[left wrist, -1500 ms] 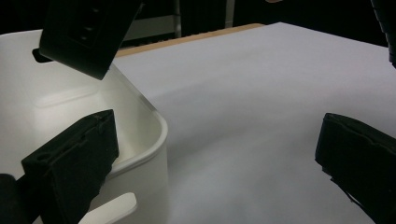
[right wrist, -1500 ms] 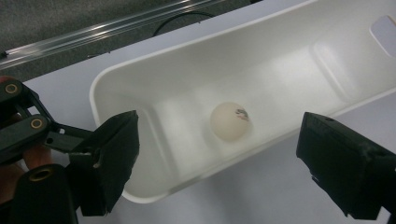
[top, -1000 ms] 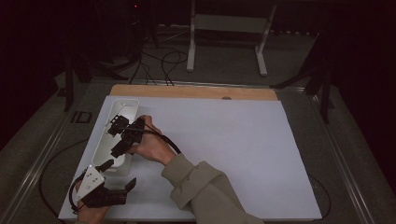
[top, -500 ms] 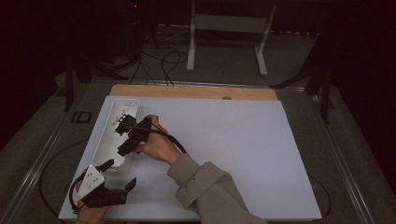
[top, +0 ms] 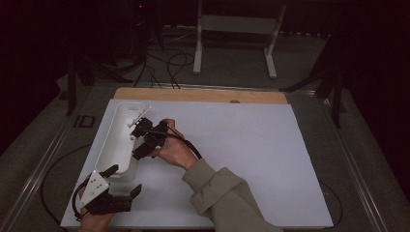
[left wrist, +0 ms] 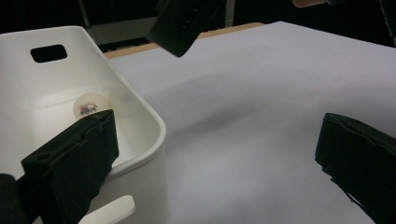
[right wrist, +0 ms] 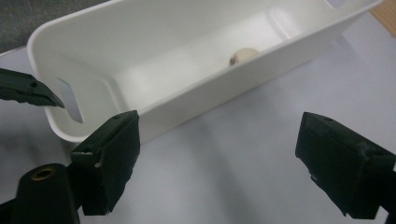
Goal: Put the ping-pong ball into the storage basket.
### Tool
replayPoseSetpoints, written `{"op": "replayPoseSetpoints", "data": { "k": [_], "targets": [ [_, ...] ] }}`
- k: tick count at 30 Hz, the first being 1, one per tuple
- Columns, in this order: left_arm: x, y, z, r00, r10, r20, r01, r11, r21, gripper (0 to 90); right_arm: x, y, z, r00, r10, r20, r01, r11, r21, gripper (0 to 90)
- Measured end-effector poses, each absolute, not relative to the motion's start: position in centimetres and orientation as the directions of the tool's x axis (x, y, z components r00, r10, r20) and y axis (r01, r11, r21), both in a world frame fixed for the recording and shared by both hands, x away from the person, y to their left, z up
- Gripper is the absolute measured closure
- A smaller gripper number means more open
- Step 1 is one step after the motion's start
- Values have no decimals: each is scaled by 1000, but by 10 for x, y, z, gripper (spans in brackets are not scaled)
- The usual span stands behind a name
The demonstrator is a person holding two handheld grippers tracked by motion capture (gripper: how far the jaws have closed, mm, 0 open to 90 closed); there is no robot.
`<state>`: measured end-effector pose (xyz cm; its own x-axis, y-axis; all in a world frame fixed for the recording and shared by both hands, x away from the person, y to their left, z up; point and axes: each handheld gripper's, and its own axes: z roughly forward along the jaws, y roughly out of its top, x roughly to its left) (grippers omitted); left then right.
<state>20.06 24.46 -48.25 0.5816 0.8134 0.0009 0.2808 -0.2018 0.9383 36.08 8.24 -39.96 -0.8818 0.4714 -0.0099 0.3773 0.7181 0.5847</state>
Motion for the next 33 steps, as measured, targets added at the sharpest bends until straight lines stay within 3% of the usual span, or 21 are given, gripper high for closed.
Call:
{"op": "replayPoseSetpoints", "data": {
  "k": [18, 33],
  "targets": [
    [201, 244, -483, 583, 813, -3, 281, -198, 939, 0, 360, 34, -399, -860, 511, -11, 398, 683, 612, 138],
    [201, 243, -483, 581, 814, -4, 284, -198, 938, 0, 354, -32, -408, -818, 575, -10, 436, 632, 640, 137]
  ]
}}
